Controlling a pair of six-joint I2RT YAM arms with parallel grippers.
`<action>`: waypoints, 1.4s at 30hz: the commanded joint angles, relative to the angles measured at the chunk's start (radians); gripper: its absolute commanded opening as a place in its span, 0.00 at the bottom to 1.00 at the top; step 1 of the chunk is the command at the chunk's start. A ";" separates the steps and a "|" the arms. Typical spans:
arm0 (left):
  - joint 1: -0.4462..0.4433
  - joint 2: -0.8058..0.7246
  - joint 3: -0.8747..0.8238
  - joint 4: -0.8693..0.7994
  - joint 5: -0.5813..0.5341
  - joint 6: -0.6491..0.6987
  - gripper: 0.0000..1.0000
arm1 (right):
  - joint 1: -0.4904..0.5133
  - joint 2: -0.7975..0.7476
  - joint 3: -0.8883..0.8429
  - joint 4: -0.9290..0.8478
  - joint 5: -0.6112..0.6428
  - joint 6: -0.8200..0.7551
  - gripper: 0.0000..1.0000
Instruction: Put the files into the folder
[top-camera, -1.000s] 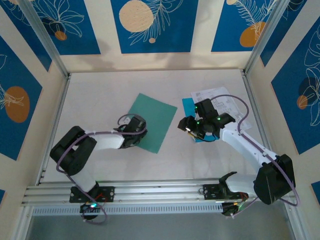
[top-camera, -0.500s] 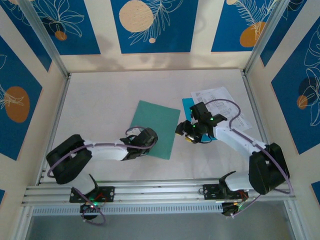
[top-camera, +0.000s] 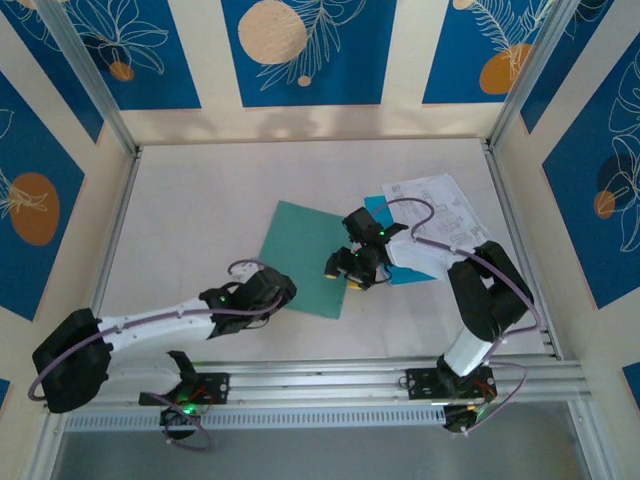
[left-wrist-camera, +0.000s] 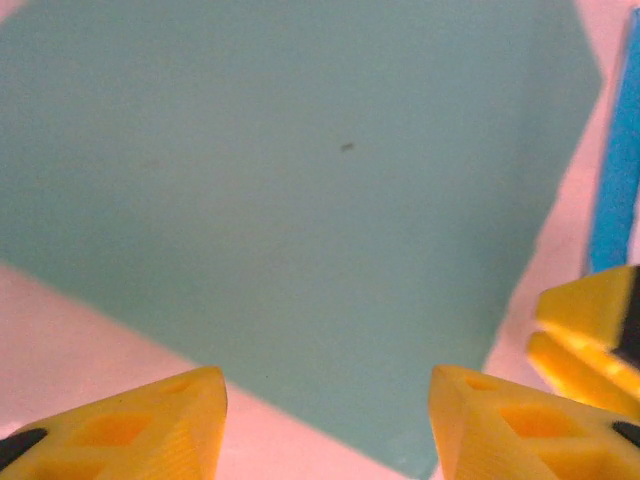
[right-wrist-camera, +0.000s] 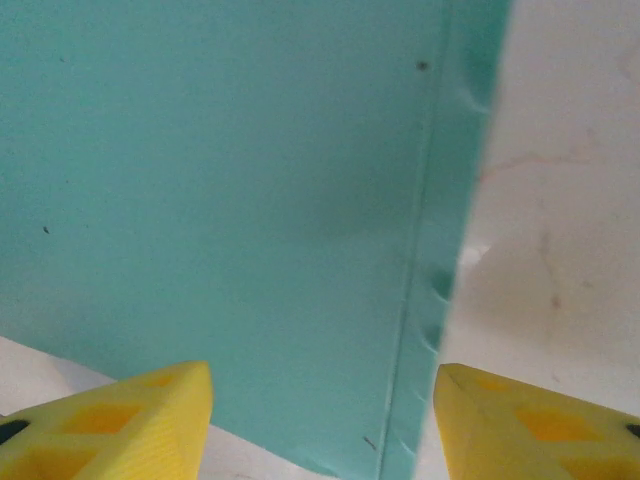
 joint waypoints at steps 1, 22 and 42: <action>-0.007 -0.052 -0.044 -0.055 0.018 0.014 0.55 | 0.012 0.037 0.049 0.000 0.016 0.015 0.61; -0.020 -0.011 -0.048 -0.004 0.052 0.024 0.55 | -0.008 0.095 0.051 0.011 0.035 0.006 0.61; -0.033 0.009 -0.085 0.068 0.050 -0.003 0.56 | -0.001 0.032 0.061 0.006 0.044 0.020 0.61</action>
